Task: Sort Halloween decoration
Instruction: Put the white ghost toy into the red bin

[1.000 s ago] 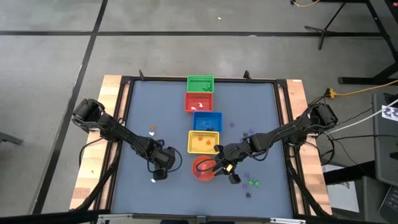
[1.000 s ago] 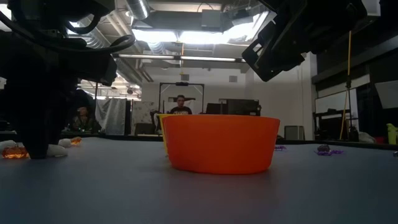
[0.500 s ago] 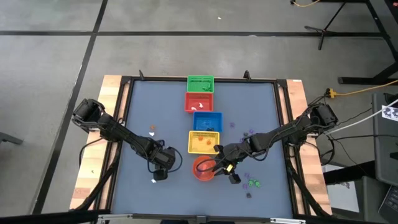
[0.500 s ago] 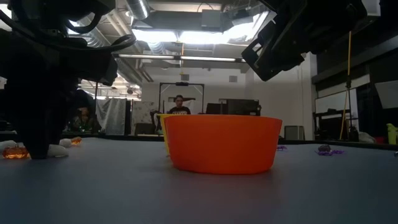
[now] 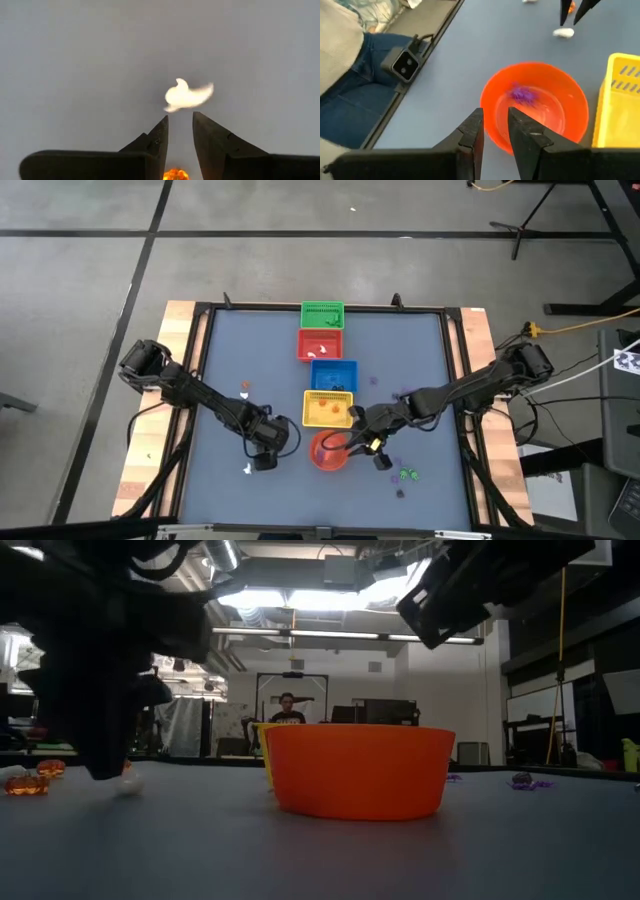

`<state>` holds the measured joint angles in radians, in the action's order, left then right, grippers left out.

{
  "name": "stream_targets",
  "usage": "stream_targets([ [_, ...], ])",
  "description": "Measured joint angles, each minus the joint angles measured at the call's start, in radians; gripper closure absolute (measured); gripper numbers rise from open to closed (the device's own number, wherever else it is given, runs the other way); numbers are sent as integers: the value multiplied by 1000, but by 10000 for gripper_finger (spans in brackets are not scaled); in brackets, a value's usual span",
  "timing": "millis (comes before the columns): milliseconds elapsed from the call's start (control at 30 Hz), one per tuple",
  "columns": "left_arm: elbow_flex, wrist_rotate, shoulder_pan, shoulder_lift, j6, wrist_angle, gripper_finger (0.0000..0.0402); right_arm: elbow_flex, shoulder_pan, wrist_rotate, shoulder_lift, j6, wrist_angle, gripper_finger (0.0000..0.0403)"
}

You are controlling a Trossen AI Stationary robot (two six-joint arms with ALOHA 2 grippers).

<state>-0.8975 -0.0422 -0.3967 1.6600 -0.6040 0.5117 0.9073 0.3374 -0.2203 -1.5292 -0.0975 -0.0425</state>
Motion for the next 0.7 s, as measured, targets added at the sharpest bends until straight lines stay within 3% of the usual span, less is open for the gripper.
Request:
stream_targets([
  [400, -15, 15, 35, -2, 10, -5, 337, 0, 0, 29, 63, 3, -116, 317],
  [600, -15, 96, 35, -3, -5, -27, 298, 0, 1, 50, 63, 3, -149, 317],
  [700, -15, 85, 35, -3, -16, -51, 268, 0, 1, 55, 63, 3, -148, 317],
])
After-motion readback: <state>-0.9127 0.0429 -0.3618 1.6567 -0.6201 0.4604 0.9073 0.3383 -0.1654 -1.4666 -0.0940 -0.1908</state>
